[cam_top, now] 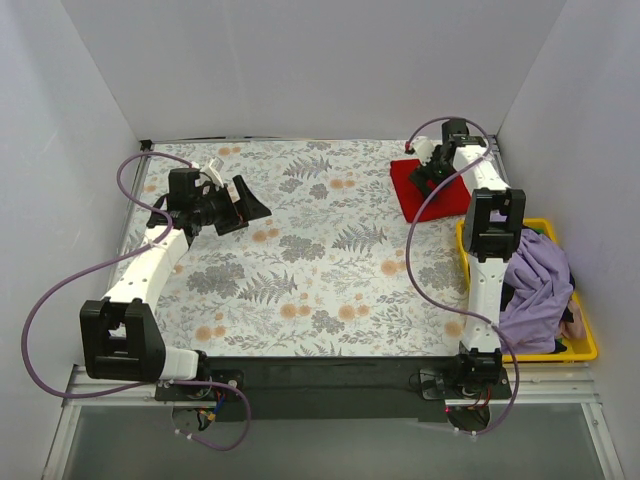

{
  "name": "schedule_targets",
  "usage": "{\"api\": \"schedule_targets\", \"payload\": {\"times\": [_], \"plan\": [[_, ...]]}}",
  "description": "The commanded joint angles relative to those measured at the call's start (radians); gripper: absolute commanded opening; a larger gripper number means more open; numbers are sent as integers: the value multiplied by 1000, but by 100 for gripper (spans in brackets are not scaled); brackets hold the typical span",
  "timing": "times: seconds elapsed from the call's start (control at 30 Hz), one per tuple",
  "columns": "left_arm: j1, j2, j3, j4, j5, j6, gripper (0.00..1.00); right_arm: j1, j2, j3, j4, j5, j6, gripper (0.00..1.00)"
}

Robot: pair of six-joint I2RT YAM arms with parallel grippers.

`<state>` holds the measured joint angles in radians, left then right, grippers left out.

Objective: Fold and stack the t-shirts
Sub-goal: Neatly place the folded tshirt to the corner

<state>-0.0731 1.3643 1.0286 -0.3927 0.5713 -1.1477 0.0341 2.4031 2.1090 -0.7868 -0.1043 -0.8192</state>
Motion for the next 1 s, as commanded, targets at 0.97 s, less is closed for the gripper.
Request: {"api": "schedule_targets", "payload": {"times": [0.97], "plan": [[10, -30, 60, -40, -21, 2, 88, -280, 48, -20, -86, 57, 460, 95]]}}
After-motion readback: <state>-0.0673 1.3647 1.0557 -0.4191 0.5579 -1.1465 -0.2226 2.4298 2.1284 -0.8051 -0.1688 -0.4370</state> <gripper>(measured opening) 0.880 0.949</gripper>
